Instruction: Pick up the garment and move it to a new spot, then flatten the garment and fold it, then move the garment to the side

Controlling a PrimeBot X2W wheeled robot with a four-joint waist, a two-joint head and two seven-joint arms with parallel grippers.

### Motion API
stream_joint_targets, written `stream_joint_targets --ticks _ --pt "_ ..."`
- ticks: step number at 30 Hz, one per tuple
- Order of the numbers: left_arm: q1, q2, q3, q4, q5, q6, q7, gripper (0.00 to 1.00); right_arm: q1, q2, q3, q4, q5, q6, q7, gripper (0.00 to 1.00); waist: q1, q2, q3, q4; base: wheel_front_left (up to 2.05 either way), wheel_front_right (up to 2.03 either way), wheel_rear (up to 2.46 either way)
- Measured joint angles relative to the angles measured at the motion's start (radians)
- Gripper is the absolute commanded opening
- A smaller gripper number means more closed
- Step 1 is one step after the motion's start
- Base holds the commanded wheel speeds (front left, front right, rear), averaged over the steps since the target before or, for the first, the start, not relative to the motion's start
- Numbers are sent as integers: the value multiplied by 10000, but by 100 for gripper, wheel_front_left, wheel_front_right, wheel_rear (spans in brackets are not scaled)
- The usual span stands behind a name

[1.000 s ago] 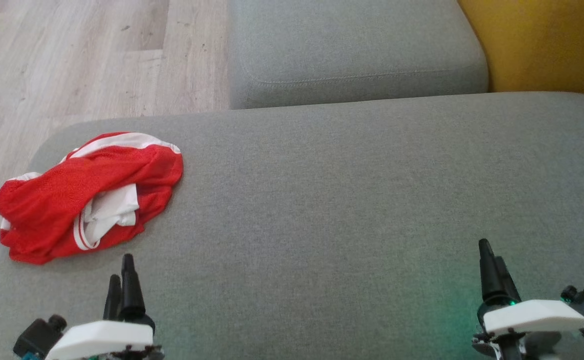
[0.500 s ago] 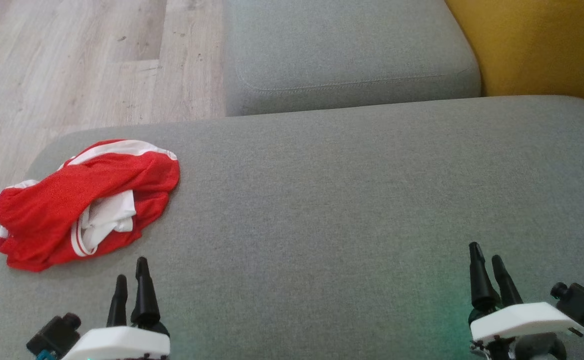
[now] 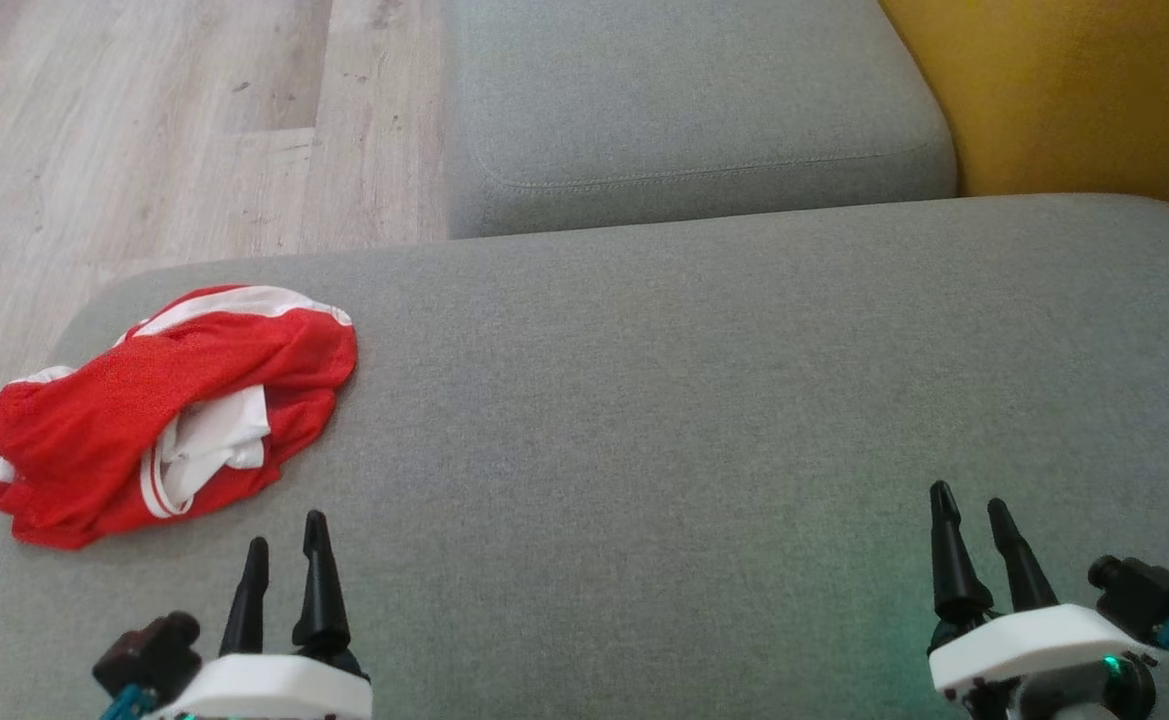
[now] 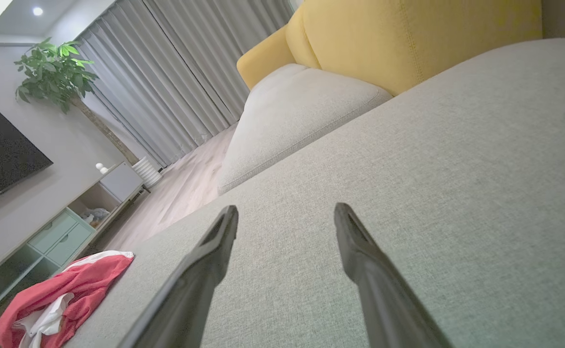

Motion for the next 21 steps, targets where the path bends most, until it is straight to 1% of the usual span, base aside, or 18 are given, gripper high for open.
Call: stream_joint_targets --ticks 12,21 --pt "-1 10 -238 -213 1563 343 -355 100 199 2 161 -213 -1528 0 -380 100 1 0 -50 -46 0 0 0" --pt "-1 33 -531 -297 2736 360 -612 100 198 0 140 -314 -2767 0 -610 100 1 0 -100 -83 0 0 0"
